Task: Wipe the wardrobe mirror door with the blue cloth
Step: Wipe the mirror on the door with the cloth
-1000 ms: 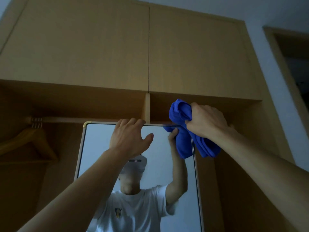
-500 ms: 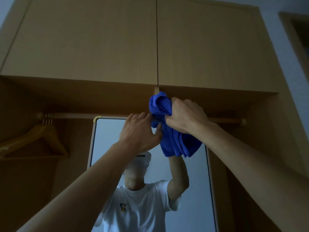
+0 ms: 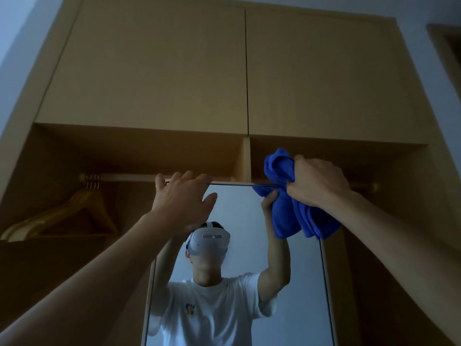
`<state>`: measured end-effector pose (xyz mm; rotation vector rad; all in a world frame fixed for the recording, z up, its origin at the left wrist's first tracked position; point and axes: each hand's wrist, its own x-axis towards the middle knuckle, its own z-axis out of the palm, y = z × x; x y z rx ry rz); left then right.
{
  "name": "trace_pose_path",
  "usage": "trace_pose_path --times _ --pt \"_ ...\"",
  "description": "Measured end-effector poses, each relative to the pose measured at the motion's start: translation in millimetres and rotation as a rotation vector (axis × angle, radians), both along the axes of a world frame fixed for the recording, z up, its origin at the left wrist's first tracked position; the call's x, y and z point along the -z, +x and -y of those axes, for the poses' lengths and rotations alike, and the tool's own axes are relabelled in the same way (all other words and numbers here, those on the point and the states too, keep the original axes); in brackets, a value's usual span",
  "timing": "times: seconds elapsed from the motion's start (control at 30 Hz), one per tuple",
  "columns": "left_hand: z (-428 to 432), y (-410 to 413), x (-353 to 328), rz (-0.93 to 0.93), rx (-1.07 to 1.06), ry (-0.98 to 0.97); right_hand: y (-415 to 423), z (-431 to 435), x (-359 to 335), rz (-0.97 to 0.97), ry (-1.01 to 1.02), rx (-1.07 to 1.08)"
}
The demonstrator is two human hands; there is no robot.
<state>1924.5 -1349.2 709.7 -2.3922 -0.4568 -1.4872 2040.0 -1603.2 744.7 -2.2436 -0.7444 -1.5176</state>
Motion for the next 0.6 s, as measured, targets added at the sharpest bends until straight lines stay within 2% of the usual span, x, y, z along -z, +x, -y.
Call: trace_pose_path --times 0.2,0.43,0.6 --pt "-4.0 -5.0 1.8 0.005 0.117 -0.115 -29.1 -36.2 -1.9 0.050 -0.104 -0.084" --pt "-8.7 -5.3 6.8 0.040 0.130 -0.100 -57.7 -91.2 -1.6 0.104 -0.127 -0.228" --pt "-13.3 -5.3 11.8 0.037 0.082 -0.123 -54.7 -93.5 1.6 0.102 -0.095 -0.274"
